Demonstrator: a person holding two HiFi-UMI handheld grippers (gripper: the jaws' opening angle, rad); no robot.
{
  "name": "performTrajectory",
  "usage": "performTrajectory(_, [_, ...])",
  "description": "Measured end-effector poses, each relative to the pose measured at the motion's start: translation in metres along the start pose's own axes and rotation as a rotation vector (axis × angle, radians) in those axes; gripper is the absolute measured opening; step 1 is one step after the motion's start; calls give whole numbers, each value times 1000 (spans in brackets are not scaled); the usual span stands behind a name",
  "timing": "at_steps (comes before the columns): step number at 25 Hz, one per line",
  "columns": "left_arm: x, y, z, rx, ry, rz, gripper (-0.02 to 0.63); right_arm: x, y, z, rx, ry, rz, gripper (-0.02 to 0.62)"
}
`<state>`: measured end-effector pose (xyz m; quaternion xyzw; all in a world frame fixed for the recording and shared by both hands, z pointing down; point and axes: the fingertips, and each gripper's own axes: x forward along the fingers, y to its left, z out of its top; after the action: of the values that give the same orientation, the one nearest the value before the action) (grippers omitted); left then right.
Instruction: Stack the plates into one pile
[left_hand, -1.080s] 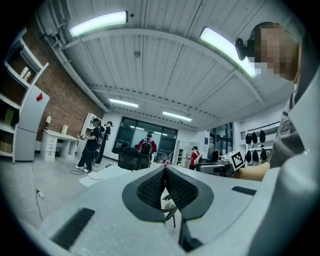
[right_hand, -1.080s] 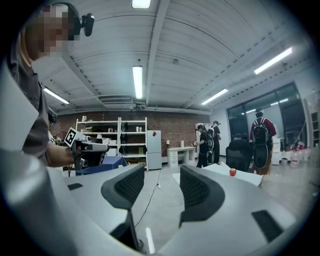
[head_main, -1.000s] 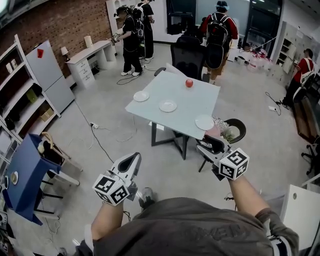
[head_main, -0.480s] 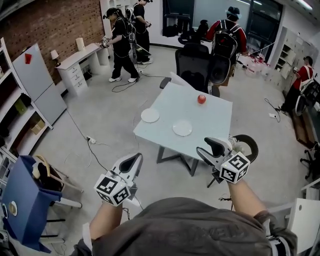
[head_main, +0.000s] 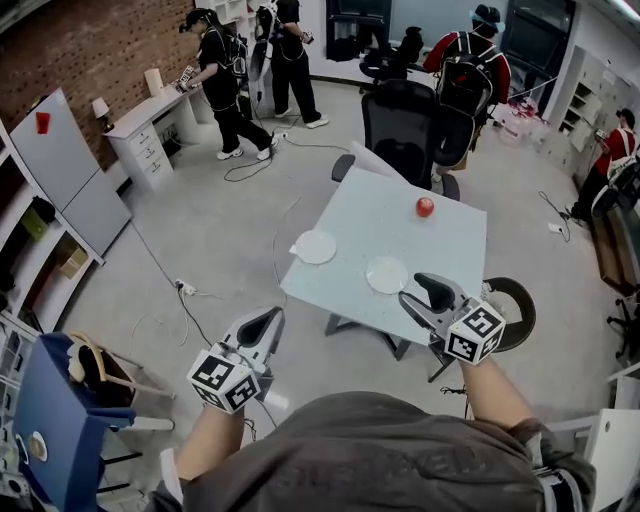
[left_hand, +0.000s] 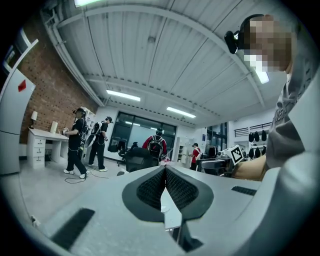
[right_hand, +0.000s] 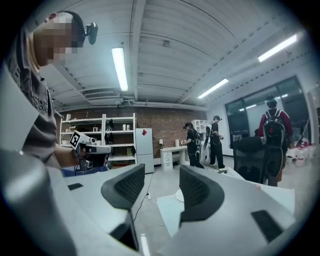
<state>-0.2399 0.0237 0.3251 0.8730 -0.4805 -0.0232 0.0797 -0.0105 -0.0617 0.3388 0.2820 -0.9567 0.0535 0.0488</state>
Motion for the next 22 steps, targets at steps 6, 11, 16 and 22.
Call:
performTrajectory(6, [40,29,-14,-11,9,35,5,37,-39,-13,-4,15,47,209])
performTrajectory(11, [90,37,-2,-15,-7,104,5,61,-92,-5,-2,22,119,209])
performTrajectory(16, [129,46,-3,-26,-25,158,5,75,-128,-7,-34,29,181,209])
performTrajectory(22, [157,60,-7,-14,-13,123,5,79,-160,-24,5,50,133,208])
